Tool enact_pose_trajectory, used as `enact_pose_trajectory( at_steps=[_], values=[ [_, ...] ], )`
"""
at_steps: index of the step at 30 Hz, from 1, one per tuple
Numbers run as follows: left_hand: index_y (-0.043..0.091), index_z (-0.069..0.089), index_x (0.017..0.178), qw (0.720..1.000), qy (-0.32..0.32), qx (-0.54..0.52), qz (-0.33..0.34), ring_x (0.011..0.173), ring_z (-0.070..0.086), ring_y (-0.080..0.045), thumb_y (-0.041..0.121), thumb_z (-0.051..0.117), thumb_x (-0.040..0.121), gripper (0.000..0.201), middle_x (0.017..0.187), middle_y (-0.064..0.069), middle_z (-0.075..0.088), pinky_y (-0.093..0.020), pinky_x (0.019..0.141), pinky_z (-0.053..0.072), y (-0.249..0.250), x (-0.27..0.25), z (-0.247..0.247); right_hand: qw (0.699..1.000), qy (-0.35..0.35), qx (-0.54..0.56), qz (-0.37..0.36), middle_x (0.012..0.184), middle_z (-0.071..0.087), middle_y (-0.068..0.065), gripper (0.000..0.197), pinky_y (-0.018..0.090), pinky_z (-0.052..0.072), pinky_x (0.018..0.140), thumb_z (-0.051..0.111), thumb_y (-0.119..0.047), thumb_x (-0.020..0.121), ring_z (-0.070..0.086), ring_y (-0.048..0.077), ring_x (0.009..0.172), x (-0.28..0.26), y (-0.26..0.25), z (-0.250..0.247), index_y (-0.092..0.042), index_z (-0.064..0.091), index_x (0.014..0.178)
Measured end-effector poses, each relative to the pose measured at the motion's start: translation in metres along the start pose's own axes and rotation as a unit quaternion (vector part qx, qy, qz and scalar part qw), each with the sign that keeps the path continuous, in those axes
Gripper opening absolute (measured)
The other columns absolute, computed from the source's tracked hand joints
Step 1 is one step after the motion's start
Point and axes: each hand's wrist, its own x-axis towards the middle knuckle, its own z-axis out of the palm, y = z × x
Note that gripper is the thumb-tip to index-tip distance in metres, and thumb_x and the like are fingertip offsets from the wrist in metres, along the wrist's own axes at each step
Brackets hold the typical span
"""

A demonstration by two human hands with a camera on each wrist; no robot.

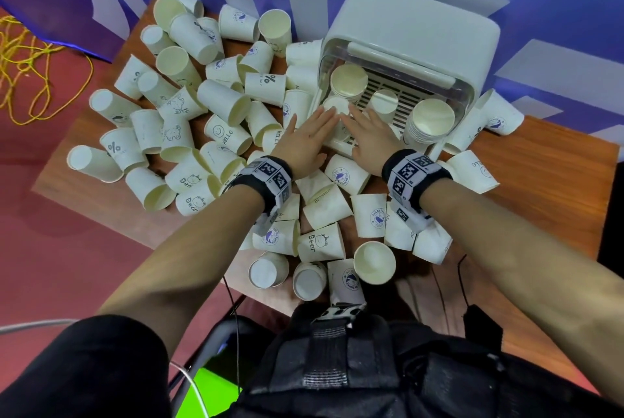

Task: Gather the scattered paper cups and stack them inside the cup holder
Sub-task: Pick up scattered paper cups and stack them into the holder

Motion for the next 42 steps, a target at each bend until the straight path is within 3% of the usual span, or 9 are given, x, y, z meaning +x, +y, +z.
enact_pose_trajectory(
  at_steps=[7, 12, 15, 18, 23, 26, 29, 38, 42],
  values=[
    [0.014, 0.033, 0.146, 0.995, 0.100, -0.005, -0.001, 0.143, 0.022, -0.029, 0.010, 0.055, 0.088, 0.062, 0.155, -0.010, 0.027, -0.054, 0.116, 0.010, 0.020, -0.007, 0.002, 0.997, 0.068, 0.047, 0.009, 0.158, 0.013, 0.009, 0.058, 0.043, 0.013, 0.118, 0.044, -0.014, 0.094, 0.004, 0.027, 0.146, -0.034, 0.012, -0.007, -0.014, 0.023, 0.149],
    [0.006, 0.050, 0.133, 0.988, 0.118, 0.001, 0.097, 0.128, 0.043, -0.039, 0.001, 0.062, 0.076, 0.059, 0.141, -0.018, 0.045, -0.058, 0.107, 0.030, 0.060, -0.003, 0.008, 0.990, 0.125, 0.063, 0.008, 0.146, 0.036, 0.016, 0.047, 0.039, 0.019, 0.114, 0.046, -0.007, 0.091, 0.023, 0.032, 0.138, -0.084, 0.055, -0.004, -0.006, 0.044, 0.138],
    [0.004, 0.054, 0.128, 0.982, 0.134, -0.010, 0.132, 0.118, 0.051, -0.041, 0.001, 0.063, 0.074, 0.055, 0.132, -0.021, 0.053, -0.054, 0.100, 0.038, 0.092, 0.004, 0.006, 0.986, 0.141, 0.086, 0.027, 0.139, 0.043, 0.014, 0.045, 0.037, 0.025, 0.112, 0.047, -0.006, 0.090, 0.030, 0.029, 0.134, -0.114, 0.083, -0.002, -0.009, 0.048, 0.135],
    [0.003, 0.054, 0.129, 0.979, 0.133, -0.025, 0.150, 0.116, 0.052, -0.040, 0.002, 0.063, 0.075, 0.055, 0.130, -0.021, 0.054, -0.049, 0.098, 0.040, 0.127, 0.006, 0.004, 0.982, 0.144, 0.097, 0.069, 0.132, 0.049, 0.016, 0.042, 0.037, 0.027, 0.109, 0.048, -0.008, 0.091, 0.034, 0.030, 0.130, -0.138, 0.108, -0.001, -0.008, 0.050, 0.132],
    [0.003, 0.050, 0.132, 0.982, 0.081, -0.051, 0.161, 0.115, 0.052, -0.039, 0.004, 0.064, 0.077, 0.057, 0.132, -0.020, 0.052, -0.045, 0.096, 0.043, 0.175, 0.016, 0.018, 0.976, 0.103, 0.105, 0.160, 0.141, 0.042, 0.015, 0.046, 0.041, 0.030, 0.108, 0.049, -0.015, 0.093, 0.031, 0.031, 0.132, -0.170, 0.140, 0.003, -0.010, 0.043, 0.138],
    [0.007, 0.041, 0.141, 0.986, 0.024, -0.058, 0.157, 0.126, 0.043, -0.035, 0.010, 0.058, 0.085, 0.058, 0.141, -0.016, 0.043, -0.044, 0.104, 0.037, 0.198, 0.028, 0.027, 0.970, 0.083, 0.126, 0.192, 0.140, 0.040, 0.016, 0.049, 0.044, 0.034, 0.105, 0.048, -0.020, 0.094, 0.035, 0.036, 0.129, -0.184, 0.157, 0.009, -0.012, 0.039, 0.142],
    [0.005, 0.039, 0.142, 0.984, 0.010, -0.075, 0.160, 0.128, 0.041, -0.034, 0.010, 0.059, 0.086, 0.059, 0.142, -0.017, 0.042, -0.041, 0.106, 0.035, 0.220, 0.045, 0.031, 0.968, 0.080, 0.125, 0.204, 0.141, 0.039, 0.017, 0.049, 0.045, 0.035, 0.104, 0.046, -0.023, 0.094, 0.036, 0.037, 0.128, -0.190, 0.174, 0.007, -0.014, 0.037, 0.142],
    [0.010, 0.025, 0.149, 0.993, -0.022, -0.092, 0.069, 0.138, 0.028, -0.032, 0.014, 0.054, 0.089, 0.066, 0.152, -0.015, 0.028, -0.038, 0.112, 0.029, 0.265, 0.126, 0.030, 0.951, 0.083, 0.171, 0.243, 0.152, 0.027, 0.014, 0.065, 0.042, 0.027, 0.111, 0.048, -0.021, 0.095, 0.029, 0.036, 0.136, -0.164, 0.225, -0.018, -0.013, 0.016, 0.151],
    [0.007, 0.022, 0.149, 0.996, -0.027, -0.078, 0.030, 0.141, 0.023, -0.033, 0.013, 0.052, 0.089, 0.067, 0.154, -0.019, 0.023, -0.037, 0.114, 0.024, 0.270, 0.163, 0.032, 0.939, 0.094, 0.224, 0.244, 0.154, 0.023, 0.011, 0.071, 0.042, 0.030, 0.111, 0.048, -0.017, 0.093, 0.032, 0.036, 0.135, -0.142, 0.240, -0.018, -0.019, 0.009, 0.152]
  ],
)
